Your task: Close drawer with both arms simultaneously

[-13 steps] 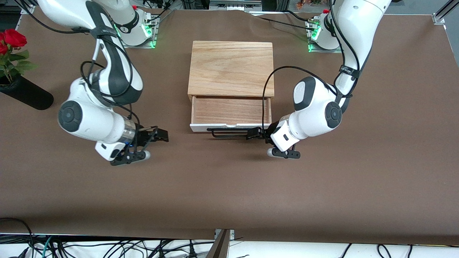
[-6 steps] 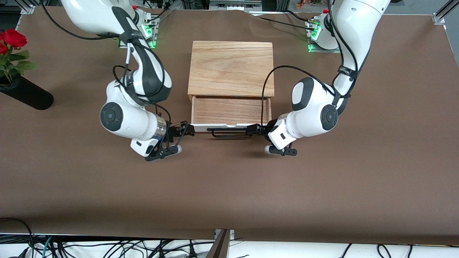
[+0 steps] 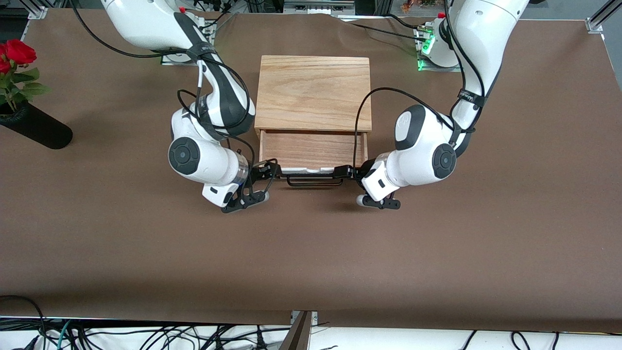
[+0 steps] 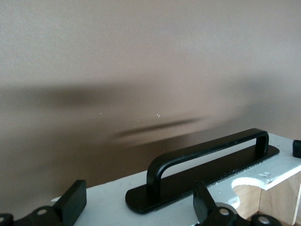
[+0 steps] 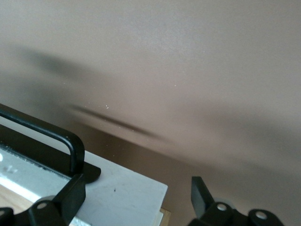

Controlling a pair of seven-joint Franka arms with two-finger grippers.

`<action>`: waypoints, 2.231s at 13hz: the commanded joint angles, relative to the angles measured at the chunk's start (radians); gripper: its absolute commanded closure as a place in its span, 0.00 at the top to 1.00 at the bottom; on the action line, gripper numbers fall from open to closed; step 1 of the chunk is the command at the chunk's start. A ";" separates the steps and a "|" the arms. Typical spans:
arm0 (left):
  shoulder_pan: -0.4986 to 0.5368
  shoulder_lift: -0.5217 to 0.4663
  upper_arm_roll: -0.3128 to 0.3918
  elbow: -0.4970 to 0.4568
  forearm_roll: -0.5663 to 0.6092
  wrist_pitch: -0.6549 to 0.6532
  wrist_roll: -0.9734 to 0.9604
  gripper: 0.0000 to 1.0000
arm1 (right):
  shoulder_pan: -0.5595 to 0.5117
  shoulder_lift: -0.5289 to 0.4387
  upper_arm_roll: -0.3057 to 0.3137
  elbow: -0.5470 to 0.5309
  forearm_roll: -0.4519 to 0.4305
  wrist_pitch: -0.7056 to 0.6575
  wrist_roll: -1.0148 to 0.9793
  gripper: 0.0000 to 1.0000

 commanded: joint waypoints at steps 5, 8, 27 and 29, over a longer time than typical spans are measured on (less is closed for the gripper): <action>-0.001 -0.011 0.001 -0.028 -0.020 -0.013 0.009 1.00 | 0.054 0.012 -0.003 0.006 0.020 -0.032 0.005 1.00; -0.001 -0.012 0.001 -0.048 -0.017 -0.019 0.007 1.00 | 0.071 0.012 -0.003 0.006 0.020 -0.104 0.003 1.00; 0.019 -0.208 -0.035 -0.292 -0.014 -0.143 0.012 1.00 | 0.107 0.044 0.006 0.006 0.020 -0.419 -0.001 1.00; 0.063 -0.237 -0.035 -0.284 -0.012 -0.142 0.018 1.00 | 0.106 0.044 0.005 0.007 0.020 -0.434 -0.001 1.00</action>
